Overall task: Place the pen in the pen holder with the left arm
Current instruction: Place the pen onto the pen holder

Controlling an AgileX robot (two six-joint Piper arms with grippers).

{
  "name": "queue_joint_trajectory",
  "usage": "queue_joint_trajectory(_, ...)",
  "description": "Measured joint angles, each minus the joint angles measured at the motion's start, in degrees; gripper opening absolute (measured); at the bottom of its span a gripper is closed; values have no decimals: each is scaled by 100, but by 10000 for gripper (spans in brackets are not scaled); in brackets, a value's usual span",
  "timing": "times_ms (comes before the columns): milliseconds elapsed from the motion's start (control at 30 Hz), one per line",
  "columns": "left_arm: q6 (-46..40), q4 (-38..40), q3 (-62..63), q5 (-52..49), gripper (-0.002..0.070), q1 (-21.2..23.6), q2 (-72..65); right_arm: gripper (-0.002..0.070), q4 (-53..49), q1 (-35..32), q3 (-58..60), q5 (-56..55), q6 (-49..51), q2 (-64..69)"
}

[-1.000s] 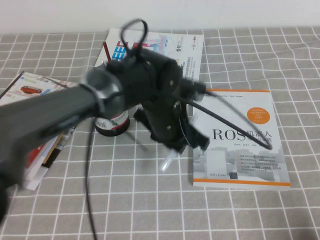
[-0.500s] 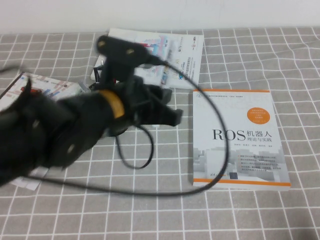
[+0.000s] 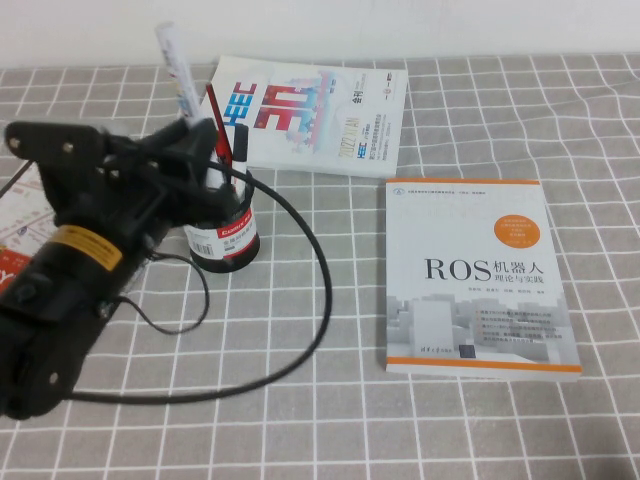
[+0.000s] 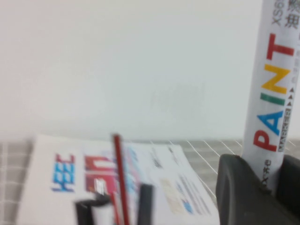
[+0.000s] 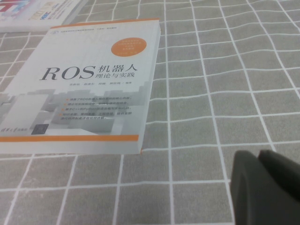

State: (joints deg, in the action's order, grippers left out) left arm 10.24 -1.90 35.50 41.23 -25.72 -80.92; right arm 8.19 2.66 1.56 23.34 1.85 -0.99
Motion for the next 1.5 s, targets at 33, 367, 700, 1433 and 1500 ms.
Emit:
queue_joint_trajectory(33,-16,9,0,131,107,69,-63,-15,0,0,0,0,0,0)
queue_joint_trajectory(367,-83,22,-3,903,107,289,-940,-15,0,0,0,0,0,0)
queue_joint_trajectory(700,-526,79,-3,1727,107,289,-1797,-15,0,0,0,0,0,0)
queue_joint_trajectory(1433,-728,285,503,1360,107,289,-2244,-15,0,0,0,0,0,0)
queue_joint_trajectory(1500,-728,285,503,1375,107,289,-2347,-15,0,0,0,0,0,0)
